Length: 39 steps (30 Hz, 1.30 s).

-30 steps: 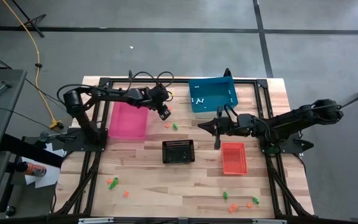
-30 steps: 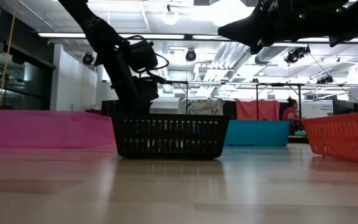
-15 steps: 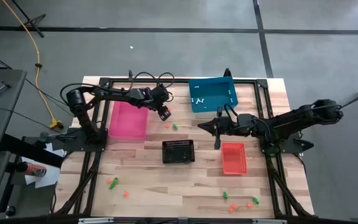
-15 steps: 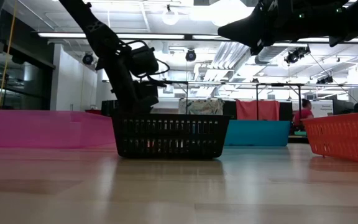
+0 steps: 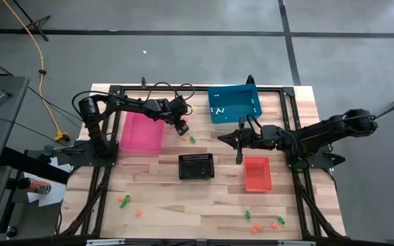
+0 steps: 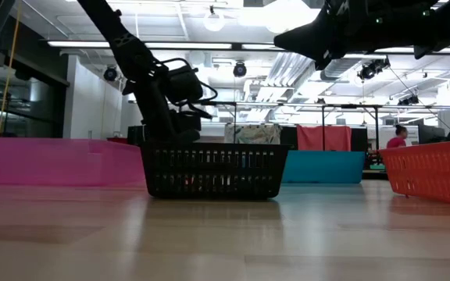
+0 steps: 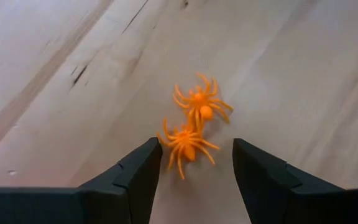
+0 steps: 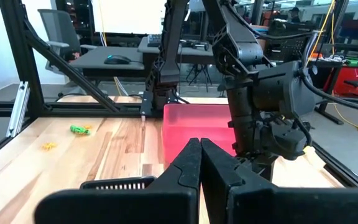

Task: Sort Halloween decoration
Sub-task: Put the orange spider toy into the pink bin

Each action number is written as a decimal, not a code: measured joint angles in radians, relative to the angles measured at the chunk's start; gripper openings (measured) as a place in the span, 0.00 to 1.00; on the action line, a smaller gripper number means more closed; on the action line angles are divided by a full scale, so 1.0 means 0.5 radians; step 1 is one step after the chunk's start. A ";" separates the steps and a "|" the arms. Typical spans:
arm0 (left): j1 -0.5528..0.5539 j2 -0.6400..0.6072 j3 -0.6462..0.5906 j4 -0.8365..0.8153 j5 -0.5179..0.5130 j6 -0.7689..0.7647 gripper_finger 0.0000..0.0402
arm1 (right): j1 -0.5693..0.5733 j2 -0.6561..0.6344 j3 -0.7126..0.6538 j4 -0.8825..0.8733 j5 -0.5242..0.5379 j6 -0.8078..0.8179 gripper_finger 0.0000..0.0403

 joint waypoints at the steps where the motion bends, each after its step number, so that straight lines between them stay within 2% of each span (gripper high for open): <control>1: -0.003 -0.001 0.000 0.006 -0.013 -0.002 0.45 | 0.000 0.000 0.000 0.000 0.000 0.000 0.00; 6: -0.017 -0.035 -0.009 0.007 -0.087 0.005 0.36 | 0.000 0.000 0.000 -0.003 0.000 0.000 0.00; 13: -0.019 -0.071 -0.009 -0.013 -0.135 0.068 0.07 | 0.000 0.000 0.000 -0.007 -0.001 0.000 0.00; 15: -0.019 -0.096 -0.009 -0.030 -0.139 0.079 0.02 | 0.000 0.000 0.000 -0.008 -0.002 0.000 0.00; 24: -0.019 -0.366 -0.009 -0.141 -0.146 0.088 0.00 | 0.000 0.000 0.000 -0.008 -0.011 0.000 0.00; 30: -0.021 -0.536 -0.007 -0.154 -0.244 0.082 0.00 | 0.000 0.000 0.000 -0.008 -0.010 0.001 0.00; 35: -0.018 -0.485 -0.007 -0.107 -0.273 0.099 0.02 | 0.000 0.000 0.000 -0.008 -0.009 0.001 0.00; 39: 0.007 -0.352 -0.007 -0.033 -0.310 0.099 0.10 | 0.000 0.000 0.000 -0.008 -0.009 0.028 0.00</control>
